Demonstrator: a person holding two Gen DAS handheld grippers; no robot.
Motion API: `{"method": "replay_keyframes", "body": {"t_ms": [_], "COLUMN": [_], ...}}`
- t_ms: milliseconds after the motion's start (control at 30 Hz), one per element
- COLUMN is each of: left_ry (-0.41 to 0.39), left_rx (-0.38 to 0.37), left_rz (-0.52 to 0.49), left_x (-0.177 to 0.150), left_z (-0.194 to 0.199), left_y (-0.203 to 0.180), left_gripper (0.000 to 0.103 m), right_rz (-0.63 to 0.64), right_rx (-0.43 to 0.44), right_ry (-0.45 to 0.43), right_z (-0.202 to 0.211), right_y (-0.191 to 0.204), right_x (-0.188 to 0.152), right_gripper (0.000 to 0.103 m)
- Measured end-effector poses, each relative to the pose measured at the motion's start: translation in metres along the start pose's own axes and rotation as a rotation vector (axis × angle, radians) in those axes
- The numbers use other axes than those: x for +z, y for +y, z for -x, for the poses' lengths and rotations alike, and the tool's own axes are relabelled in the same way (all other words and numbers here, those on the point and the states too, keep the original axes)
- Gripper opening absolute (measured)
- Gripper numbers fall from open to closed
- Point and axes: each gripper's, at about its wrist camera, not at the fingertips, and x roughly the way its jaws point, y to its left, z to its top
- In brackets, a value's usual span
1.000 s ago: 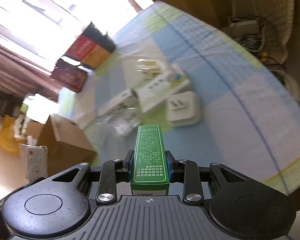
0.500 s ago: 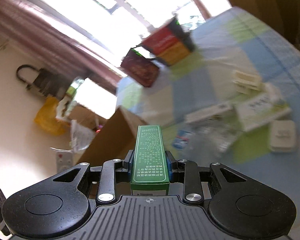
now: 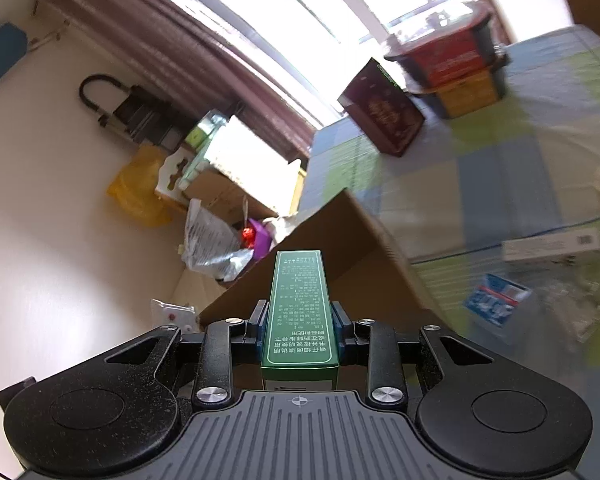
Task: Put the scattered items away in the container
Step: 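Carry the green box and white tube with both grippers over the cardboard box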
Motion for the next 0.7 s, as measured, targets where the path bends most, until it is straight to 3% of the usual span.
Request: {"method": "replay_keyframes", "body": {"t_ms": [433,700], "left_ry": [0.125,0.217], "left_rx": [0.123,0.184], "left_rz": [0.159,0.189], "left_x": [-0.003,-0.013], "left_z": [-0.069,-0.103], "left_y": [0.048,0.058], "left_gripper": [0.013,0.014], "right_rz": [0.045,0.128], "right_rx": [-0.059,-0.138], "right_ry": [0.106,0.155], "right_z": [-0.091,-0.134], "right_y": [0.002,-0.006], "right_x": [0.001,0.001], "right_gripper": [0.033,0.033]}}
